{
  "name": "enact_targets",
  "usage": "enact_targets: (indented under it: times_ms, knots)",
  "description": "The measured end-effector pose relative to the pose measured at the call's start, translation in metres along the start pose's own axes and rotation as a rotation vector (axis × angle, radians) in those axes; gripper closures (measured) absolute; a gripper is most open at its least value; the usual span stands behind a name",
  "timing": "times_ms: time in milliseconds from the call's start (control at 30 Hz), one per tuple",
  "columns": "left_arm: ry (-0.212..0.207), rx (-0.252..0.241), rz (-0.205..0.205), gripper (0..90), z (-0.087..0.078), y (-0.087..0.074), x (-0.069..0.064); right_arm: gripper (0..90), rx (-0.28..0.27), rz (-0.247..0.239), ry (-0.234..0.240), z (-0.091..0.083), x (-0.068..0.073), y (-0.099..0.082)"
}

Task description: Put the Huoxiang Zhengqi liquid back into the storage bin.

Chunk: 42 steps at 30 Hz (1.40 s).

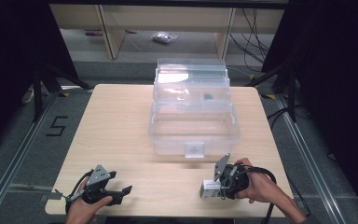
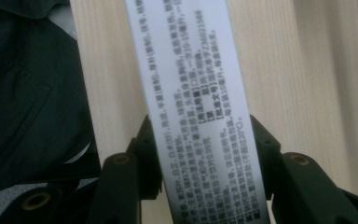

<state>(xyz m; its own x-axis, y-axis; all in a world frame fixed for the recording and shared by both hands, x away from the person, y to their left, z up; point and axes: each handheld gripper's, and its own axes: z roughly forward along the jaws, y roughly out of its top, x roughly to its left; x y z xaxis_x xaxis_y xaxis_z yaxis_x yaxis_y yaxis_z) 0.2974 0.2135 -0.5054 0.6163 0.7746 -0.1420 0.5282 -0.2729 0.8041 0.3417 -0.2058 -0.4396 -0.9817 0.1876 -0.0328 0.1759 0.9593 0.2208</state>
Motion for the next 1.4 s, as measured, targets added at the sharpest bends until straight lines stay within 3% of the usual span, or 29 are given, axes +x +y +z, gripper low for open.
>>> enact_targets:
  times_ms: [100,133,267,300,333,433,500,533,600,633,667,733,767,867,900,933,1000,1033,1067,1400]
  knots:
    - [0.005,0.005,0.007,15.1,-0.001,0.0,0.0,64.4,0.029,-0.001,0.0,-0.002,0.001,0.004]
    - [0.004,0.0,0.0,15.1,-0.001,0.0,0.0,64.6,0.043,0.02,0.0,-0.003,0.002,0.005]
    - [0.007,-0.003,0.004,15.1,-0.001,0.0,0.001,64.9,0.06,-0.017,-0.001,-0.004,0.002,0.011]
    - [0.01,0.006,0.005,15.1,-0.001,0.0,0.001,64.9,0.048,-0.06,0.001,-0.005,-0.001,0.013]
    - [0.007,0.009,0.012,15.1,-0.002,0.0,0.001,64.9,0.051,-0.016,-0.004,-0.008,0.002,0.014]
    - [0.008,-0.002,0.0,15.1,-0.001,0.0,0.001,65.0,0.036,-0.064,-0.007,-0.015,0.0,0.018]
    - [0.007,-0.008,0.0,15.1,-0.001,0.0,0.001,65.0,0.038,-0.035,-0.011,-0.021,0.002,0.019]
    - [0.01,-0.016,-0.004,15.1,-0.001,0.0,0.0,65.0,0.019,-0.085,-0.009,-0.022,-0.001,0.021]
    - [0.008,-0.006,-0.003,15.1,-0.001,0.0,0.0,65.0,0.005,-0.1,-0.014,-0.03,-0.002,0.024]
    - [0.009,-0.003,-0.003,15.1,-0.001,0.0,0.0,65.0,0.008,-0.092,-0.012,-0.034,-0.001,0.025]
    - [0.009,-0.01,-0.003,15.1,-0.001,0.0,0.0,65.0,0.02,-0.052,-0.02,-0.037,0.001,0.026]
    - [0.01,-0.015,-0.003,15.1,-0.001,0.0,0.0,65.0,0.01,-0.046,-0.019,-0.041,0.001,0.028]
    - [0.01,-0.015,-0.004,15.1,-0.001,0.0,0.0,65.0,-0.004,-0.114,-0.023,-0.041,-0.004,0.029]
    - [0.007,-0.013,0.0,15.1,0.0,0.0,0.001,65.0,0.007,-0.058,-0.022,-0.045,-0.001,0.03]
    - [0.008,-0.002,0.0,15.1,-0.001,0.0,0.001,65.0,0.007,-0.099,-0.03,-0.046,-0.004,0.031]
    - [0.009,0.0,0.004,15.1,-0.001,0.0,0.001,65.0,0.007,-0.058,-0.025,-0.047,-0.002,0.031]
    - [0.007,-0.001,0.004,15.1,-0.001,0.0,0.002,65.0,-0.009,-0.1,-0.027,-0.05,-0.005,0.032]
    - [0.005,-0.005,0.002,15.1,-0.001,0.0,0.002,65.1,-0.007,-0.074,-0.026,-0.053,-0.004,0.032]
    - [0.008,-0.002,-0.003,15.1,-0.001,0.0,0.001,65.0,-0.019,-0.101,-0.033,-0.054,-0.006,0.033]
    - [0.004,-0.002,0.0,15.1,-0.001,0.0,0.001,65.3,-0.033,-0.13,-0.083,-0.086,-0.01,0.046]
